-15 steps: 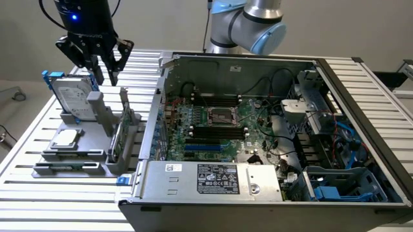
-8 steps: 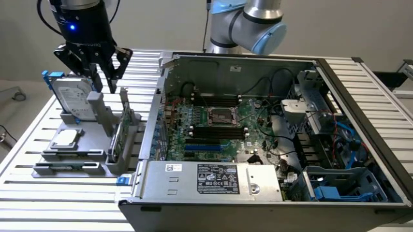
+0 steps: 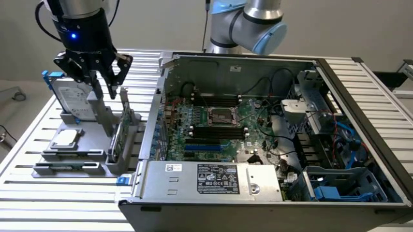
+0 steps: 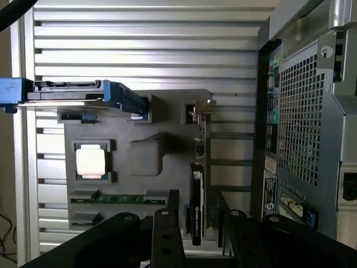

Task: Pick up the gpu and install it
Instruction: 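Pick up the gpu and move the gpu toward the slot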

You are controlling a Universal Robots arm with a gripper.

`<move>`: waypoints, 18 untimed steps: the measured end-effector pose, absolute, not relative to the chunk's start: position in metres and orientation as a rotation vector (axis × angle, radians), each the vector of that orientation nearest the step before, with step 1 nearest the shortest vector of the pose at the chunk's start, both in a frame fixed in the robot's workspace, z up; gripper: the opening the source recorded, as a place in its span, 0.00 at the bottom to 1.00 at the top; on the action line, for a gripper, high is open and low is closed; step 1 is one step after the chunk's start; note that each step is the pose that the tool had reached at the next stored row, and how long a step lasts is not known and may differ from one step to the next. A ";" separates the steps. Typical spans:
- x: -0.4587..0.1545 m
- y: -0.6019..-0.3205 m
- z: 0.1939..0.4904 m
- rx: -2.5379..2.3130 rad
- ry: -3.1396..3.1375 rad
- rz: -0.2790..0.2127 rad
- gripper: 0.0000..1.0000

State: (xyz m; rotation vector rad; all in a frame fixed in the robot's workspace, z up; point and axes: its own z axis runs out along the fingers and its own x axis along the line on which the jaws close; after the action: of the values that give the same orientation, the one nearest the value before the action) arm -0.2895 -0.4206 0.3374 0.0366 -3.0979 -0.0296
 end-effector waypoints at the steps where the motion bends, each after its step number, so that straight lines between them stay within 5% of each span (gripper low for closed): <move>1: -0.289 -0.421 0.336 0.055 -3.098 -0.029 0.36; 18: -0.282 -0.426 0.307 0.170 -3.093 -0.021 0.36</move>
State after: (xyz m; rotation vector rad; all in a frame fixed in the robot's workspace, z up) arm -0.2825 -0.4256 0.3075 0.1697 -3.0933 -0.0207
